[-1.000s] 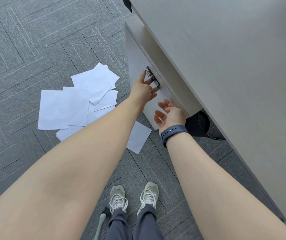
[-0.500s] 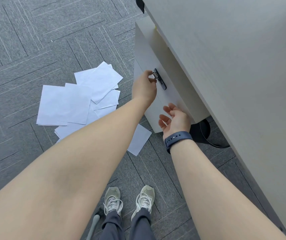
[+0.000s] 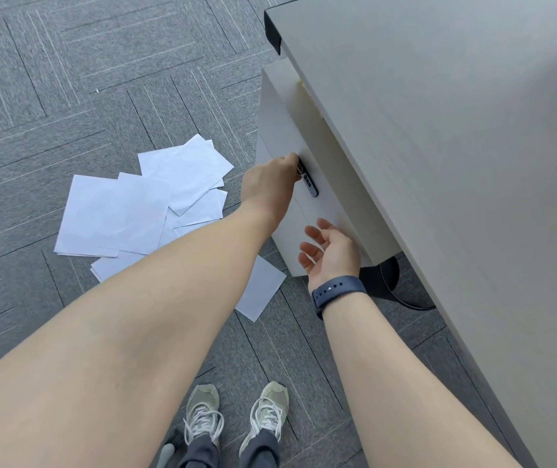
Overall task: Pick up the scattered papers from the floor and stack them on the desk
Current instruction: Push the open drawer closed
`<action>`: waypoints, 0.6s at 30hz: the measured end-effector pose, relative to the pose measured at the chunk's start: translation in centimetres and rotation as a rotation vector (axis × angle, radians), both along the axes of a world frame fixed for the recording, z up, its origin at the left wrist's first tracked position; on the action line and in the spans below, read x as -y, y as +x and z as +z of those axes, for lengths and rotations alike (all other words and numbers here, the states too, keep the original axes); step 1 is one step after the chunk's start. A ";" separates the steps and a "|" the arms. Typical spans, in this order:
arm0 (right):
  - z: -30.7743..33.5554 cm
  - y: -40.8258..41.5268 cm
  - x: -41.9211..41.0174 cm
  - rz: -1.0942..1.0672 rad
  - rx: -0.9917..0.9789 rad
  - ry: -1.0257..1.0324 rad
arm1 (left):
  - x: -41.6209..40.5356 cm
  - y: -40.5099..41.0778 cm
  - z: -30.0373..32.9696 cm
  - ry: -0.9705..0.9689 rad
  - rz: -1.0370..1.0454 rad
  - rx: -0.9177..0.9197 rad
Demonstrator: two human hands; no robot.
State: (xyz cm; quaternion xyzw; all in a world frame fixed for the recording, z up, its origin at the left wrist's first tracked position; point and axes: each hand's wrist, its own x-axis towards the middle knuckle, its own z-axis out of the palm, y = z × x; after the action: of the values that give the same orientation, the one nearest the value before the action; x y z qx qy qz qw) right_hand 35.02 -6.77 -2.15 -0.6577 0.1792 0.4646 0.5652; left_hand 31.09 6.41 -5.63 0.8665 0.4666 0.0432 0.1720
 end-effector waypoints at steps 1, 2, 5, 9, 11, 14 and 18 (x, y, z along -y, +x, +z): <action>0.0 0.0 0.0 0.002 0.003 0.000 | 0.0 0.0 -0.2 0.005 -0.008 -0.005; 0.0 -0.1 -0.1 0.005 0.005 0.000 | 0.0 -0.1 -0.5 0.009 -0.012 -0.003; 0.0 -0.1 -0.3 0.010 0.010 0.002 | 0.4 0.0 -0.6 0.024 -0.004 0.003; -0.2 -0.1 -0.6 0.021 0.007 0.003 | 0.8 0.1 -0.7 -0.003 0.033 0.012; -0.3 0.0 -0.6 0.025 0.006 0.004 | 1.0 0.1 -0.8 -0.028 0.081 0.053; -0.4 0.1 -0.6 0.026 0.006 0.010 | 1.2 0.5 -1.1 -0.124 0.171 0.171; -0.5 0.1 -0.5 0.033 0.009 0.008 | 1.5 0.7 -1.1 -0.187 0.229 0.247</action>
State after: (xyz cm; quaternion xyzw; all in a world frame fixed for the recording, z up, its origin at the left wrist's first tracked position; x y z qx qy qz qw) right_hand 35.16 -6.25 -2.63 -0.6603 0.1640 0.4717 0.5610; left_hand 31.83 4.90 -6.68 0.7759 0.5396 0.1252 0.3018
